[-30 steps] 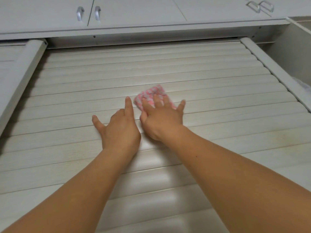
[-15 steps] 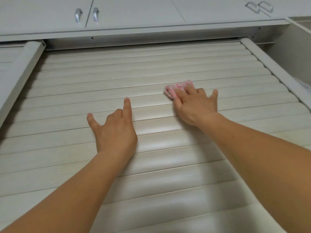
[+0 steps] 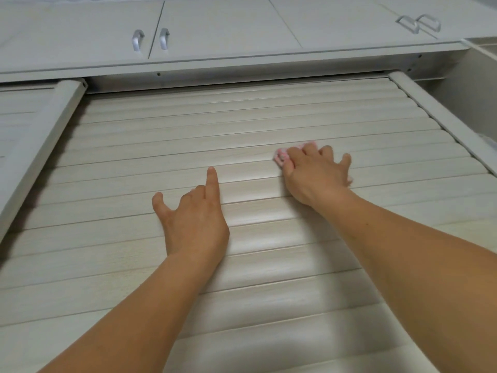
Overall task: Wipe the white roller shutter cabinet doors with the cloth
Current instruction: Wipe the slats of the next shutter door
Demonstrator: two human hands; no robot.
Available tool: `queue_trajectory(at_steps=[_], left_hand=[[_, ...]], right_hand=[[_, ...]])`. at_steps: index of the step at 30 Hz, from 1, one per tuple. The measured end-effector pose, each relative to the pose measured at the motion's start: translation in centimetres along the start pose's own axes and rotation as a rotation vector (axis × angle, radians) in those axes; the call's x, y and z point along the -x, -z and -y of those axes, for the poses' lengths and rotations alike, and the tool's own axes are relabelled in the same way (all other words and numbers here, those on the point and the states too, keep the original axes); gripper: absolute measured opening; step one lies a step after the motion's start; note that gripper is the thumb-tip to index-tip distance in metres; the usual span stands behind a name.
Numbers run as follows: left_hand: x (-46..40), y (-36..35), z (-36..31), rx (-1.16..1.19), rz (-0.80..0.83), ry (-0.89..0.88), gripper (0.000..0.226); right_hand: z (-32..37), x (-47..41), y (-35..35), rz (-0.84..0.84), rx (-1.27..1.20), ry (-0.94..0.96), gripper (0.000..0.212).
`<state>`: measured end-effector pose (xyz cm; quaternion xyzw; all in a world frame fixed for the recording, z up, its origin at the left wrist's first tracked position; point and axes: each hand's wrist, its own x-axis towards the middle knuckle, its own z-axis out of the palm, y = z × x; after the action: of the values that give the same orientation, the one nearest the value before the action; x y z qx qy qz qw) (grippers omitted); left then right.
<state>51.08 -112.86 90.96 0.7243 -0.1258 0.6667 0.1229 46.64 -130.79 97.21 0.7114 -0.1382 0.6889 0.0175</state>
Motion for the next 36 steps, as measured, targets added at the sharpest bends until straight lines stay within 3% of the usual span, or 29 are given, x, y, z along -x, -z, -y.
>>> queue_trajectory(at_steps=[6,10,24,28,30,32,34,36], left_hand=[[-0.2,-0.2,0.2,0.015,-0.017,-0.006,0.077],[-0.2,-0.2,0.4,0.012,-0.022,-0.015,0.077],[0.1,0.0,0.2,0.013,-0.02,0.009,0.077],[0.0,-0.1,0.0,-0.004,-0.026,0.021,0.077],[-0.1,-0.1,-0.2,-0.007,-0.021,0.035,0.077],[-0.2,0.0,-0.5,-0.011,-0.022,0.049,0.076],[-0.1,-0.2,-0.6,-0.028,-0.027,0.059,0.075],[0.1,-0.5,-0.7,-0.036,-0.04,0.068,0.073]], right_hand=[[8.1,0.9,-0.9,0.003,-0.065,0.246,0.045],[7.0,0.6,-1.2,-0.018,-0.039,0.29,0.043],[-7.6,-0.7,0.7,-0.019,0.055,-0.152,0.039],[-6.7,-0.9,0.9,-0.156,-0.053,-0.285,0.033],[-4.3,-0.6,0.4,-0.241,-0.146,-0.2,0.03],[-1.0,-0.6,-0.4,-0.247,-0.19,0.041,0.03],[2.2,-0.9,-1.5,-0.176,-0.187,0.307,0.032],[4.3,-1.2,-2.2,-0.053,-0.162,0.435,0.042]])
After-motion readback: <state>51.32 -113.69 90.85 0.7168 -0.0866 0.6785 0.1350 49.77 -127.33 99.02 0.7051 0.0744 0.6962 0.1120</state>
